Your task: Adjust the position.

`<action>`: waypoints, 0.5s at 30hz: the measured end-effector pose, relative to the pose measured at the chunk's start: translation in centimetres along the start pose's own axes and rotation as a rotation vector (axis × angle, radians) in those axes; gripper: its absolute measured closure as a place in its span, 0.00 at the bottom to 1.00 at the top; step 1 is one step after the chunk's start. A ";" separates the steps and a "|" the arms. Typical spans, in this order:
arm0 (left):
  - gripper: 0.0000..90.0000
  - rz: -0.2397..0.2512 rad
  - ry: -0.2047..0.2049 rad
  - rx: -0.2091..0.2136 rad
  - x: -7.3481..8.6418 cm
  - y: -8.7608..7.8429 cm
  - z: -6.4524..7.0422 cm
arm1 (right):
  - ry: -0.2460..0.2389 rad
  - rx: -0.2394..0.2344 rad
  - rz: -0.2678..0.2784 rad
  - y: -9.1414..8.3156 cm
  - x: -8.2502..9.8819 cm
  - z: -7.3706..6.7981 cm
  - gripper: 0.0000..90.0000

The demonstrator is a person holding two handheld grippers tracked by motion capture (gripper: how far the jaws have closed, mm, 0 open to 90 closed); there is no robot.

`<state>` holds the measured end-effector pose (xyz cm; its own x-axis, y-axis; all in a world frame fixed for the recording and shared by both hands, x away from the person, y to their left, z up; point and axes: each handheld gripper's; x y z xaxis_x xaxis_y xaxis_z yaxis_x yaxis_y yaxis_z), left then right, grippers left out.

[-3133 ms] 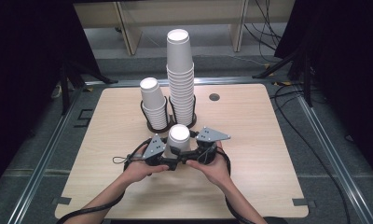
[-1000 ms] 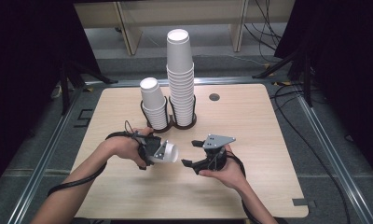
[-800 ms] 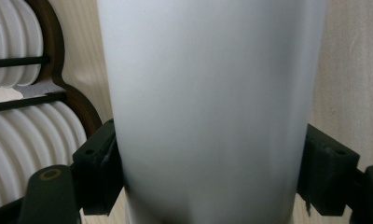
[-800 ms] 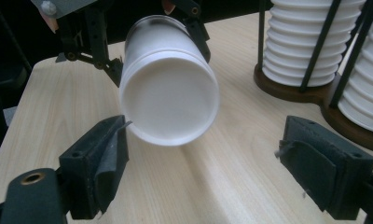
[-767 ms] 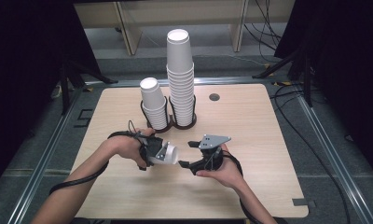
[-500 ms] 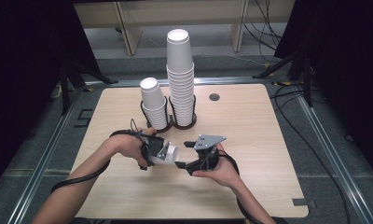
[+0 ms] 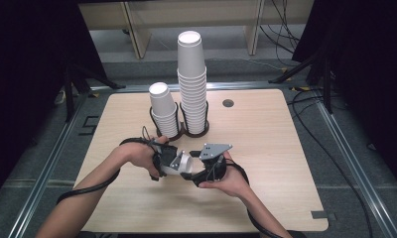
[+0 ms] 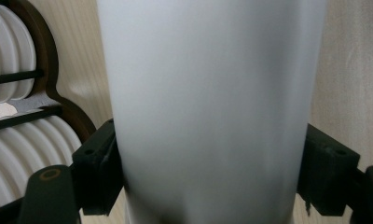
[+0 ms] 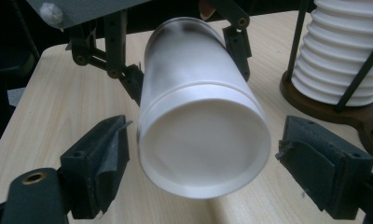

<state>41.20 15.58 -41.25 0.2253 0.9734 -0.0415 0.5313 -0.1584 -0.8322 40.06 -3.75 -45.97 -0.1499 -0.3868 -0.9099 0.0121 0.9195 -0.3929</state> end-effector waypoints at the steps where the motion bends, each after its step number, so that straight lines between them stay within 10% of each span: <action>1: 0.23 0.001 0.000 0.002 0.0 0.0 0.0 | 0.033 -0.006 -0.004 0.1 0.0 -0.2 0.19; 15: 0.23 0.008 0.003 0.004 -0.4 -0.1 0.0 | 0.011 -0.019 -0.023 0.6 0.1 0.2 0.23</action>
<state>41.07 15.19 -41.14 0.2318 0.9717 -0.0462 0.5262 -0.1652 -0.8341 40.26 -3.30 -46.35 -0.1608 -0.4067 -0.8993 -0.0099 0.9118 -0.4106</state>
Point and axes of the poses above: each handheld gripper's, and its own axes: y roughly forward along the jaws, x roughly out of its underside, z roughly to its right, and after that the axes turned 15 degrees about -x, right-handed
